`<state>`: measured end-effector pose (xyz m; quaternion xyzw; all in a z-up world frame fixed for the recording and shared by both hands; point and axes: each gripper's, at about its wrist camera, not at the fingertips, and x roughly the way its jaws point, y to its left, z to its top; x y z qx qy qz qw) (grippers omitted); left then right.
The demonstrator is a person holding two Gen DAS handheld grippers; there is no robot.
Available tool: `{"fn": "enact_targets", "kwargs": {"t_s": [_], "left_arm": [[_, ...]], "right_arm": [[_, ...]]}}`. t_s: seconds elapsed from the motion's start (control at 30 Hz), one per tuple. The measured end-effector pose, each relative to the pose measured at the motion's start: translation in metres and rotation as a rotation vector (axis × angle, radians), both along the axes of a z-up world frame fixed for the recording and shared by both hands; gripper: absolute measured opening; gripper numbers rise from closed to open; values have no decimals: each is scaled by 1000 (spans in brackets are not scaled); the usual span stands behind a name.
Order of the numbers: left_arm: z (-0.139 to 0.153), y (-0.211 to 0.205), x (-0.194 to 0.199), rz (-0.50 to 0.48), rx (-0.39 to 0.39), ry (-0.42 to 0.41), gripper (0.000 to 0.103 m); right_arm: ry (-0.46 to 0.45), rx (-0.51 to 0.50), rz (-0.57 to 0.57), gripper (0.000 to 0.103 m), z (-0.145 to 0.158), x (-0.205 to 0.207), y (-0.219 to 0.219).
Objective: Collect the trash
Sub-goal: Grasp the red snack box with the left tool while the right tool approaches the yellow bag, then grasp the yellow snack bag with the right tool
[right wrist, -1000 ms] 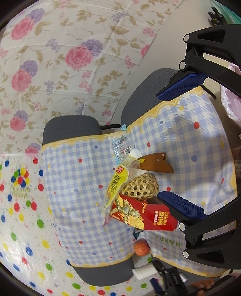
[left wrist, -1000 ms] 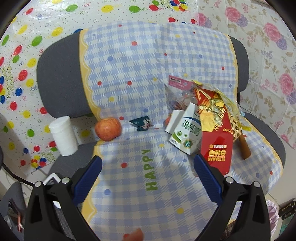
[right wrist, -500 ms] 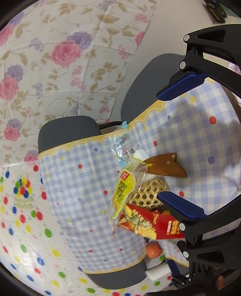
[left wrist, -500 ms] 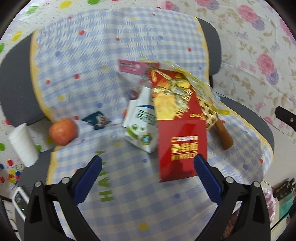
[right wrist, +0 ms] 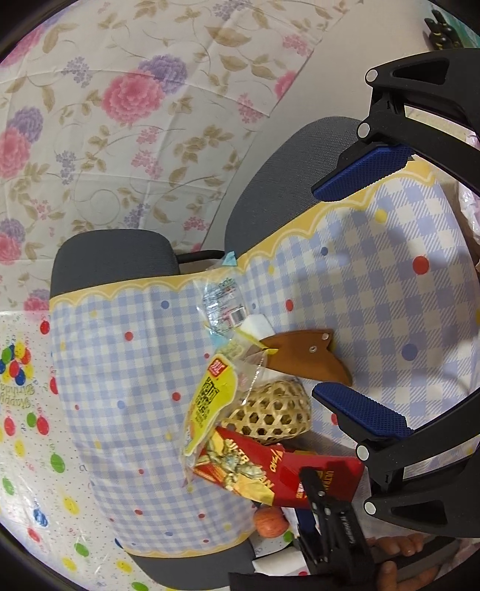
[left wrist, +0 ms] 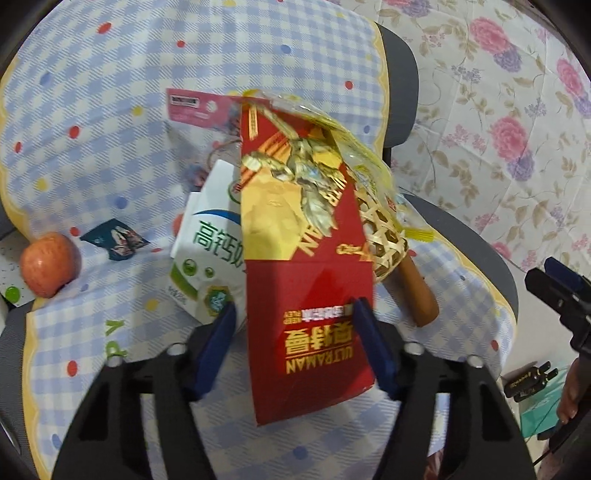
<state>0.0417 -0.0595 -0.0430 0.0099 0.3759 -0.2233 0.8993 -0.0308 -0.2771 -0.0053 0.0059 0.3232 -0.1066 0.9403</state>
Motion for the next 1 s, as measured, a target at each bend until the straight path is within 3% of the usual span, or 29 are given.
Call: {"fn": "enact_targets", "kwargs": {"t_s": [0.17,0.33,0.53,0.9,1.0], "left_arm": [[7,9,-10,-20,-24,-27,21],[22,31,-27,15,-11,-72,3],[42,61,-56,111,75,-153,0],[68,108,-86,191,-8,-227,0],[80,109,-96,184,-18,-273,0]], "right_arm": [[7,-10,9,97,0,-4,6],[-7,-20,32,97,3,-8,17],[-6,-44,64,96,4,-8,35],[-31,-90,172,90,3,-11,69],[-21,-81,172,68,0,-9,71]]}}
